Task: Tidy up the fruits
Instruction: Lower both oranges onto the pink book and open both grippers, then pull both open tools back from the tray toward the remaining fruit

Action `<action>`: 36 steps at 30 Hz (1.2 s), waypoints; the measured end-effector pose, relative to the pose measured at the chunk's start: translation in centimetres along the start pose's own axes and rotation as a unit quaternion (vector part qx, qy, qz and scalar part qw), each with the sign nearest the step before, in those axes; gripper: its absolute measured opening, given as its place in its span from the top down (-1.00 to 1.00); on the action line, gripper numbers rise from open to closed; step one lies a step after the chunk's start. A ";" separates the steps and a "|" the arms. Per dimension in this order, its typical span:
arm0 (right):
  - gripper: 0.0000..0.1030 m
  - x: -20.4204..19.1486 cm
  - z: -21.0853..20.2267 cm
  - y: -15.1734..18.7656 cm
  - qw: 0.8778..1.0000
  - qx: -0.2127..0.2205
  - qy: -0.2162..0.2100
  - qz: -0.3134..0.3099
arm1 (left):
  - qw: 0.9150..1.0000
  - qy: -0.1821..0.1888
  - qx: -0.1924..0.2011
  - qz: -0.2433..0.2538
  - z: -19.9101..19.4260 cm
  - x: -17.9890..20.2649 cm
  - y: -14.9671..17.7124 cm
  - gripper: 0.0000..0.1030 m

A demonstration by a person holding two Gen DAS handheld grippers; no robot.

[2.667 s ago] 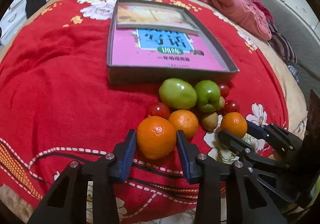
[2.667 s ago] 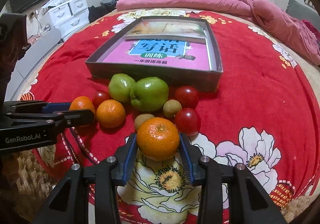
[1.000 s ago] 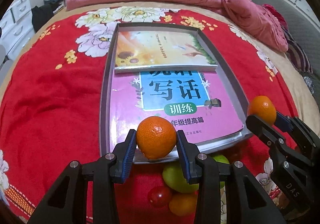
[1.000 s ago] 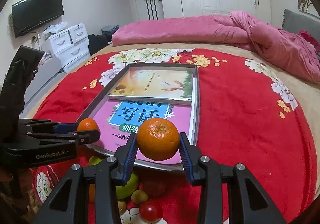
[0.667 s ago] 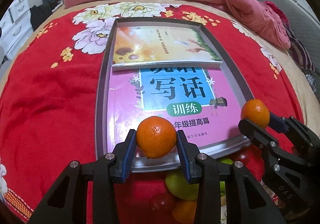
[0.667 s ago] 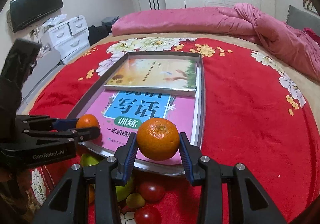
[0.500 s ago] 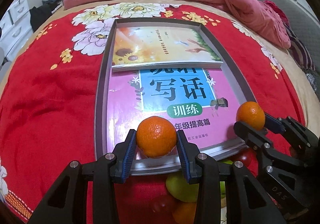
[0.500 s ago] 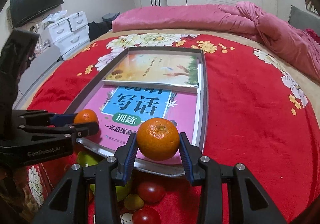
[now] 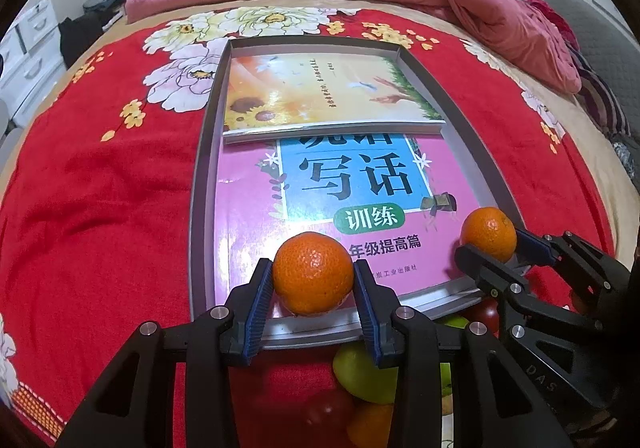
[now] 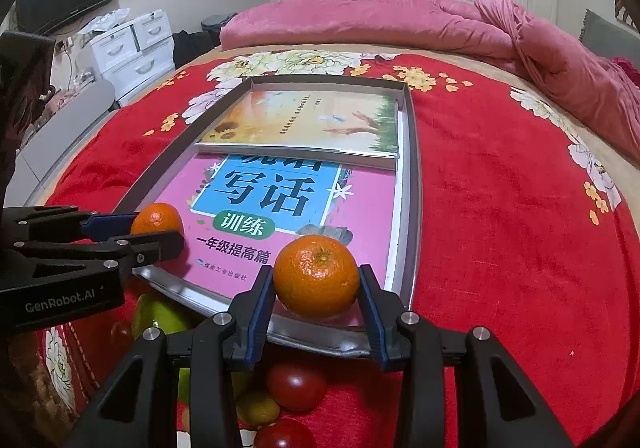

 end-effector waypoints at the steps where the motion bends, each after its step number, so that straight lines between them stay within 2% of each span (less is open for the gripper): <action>1: 0.19 0.0 0.0 0.0 1.000 0.000 0.000 0.001 | 1.000 0.000 0.000 0.001 0.0 0.0 0.0 0.19; 12: 0.11 0.3 -0.3 0.1 1.000 0.006 -0.011 0.011 | 1.000 0.008 0.002 -0.007 -0.2 -0.2 0.3 0.18; 16: -0.02 0.2 -0.8 0.1 1.000 0.015 -0.016 0.014 | 1.000 0.016 0.002 -0.012 -0.2 -0.4 0.4 0.17; 18: -0.10 0.1 -1.2 0.0 0.999 0.024 -0.018 0.013 | 1.000 0.017 0.000 -0.014 -0.2 -0.5 0.5 0.08; 24: -0.16 -0.1 -2.7 -0.5 0.998 0.055 -0.012 0.000 | 1.000 0.022 0.005 -0.015 -0.4 -0.5 0.6 -0.01; 27: -0.26 -0.1 -3.1 -0.6 0.998 0.060 -0.011 -0.002 | 1.000 0.024 0.009 -0.015 -0.8 -0.5 0.6 -0.09; 36: -0.33 -0.2 -4.0 -0.5 0.997 0.071 -0.010 -0.005 | 0.999 0.031 0.020 -0.020 -1.7 -0.7 0.4 -0.15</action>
Point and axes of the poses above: each gripper's, at about its wrist camera, not at the fingertips, and z roughly the way its jaws point, x to its right, y to its underside, the point moved 2 cm from there along z, roughly the way its jaws point, and after that the axes turned 11 degrees about x, right-handed, at the moved point
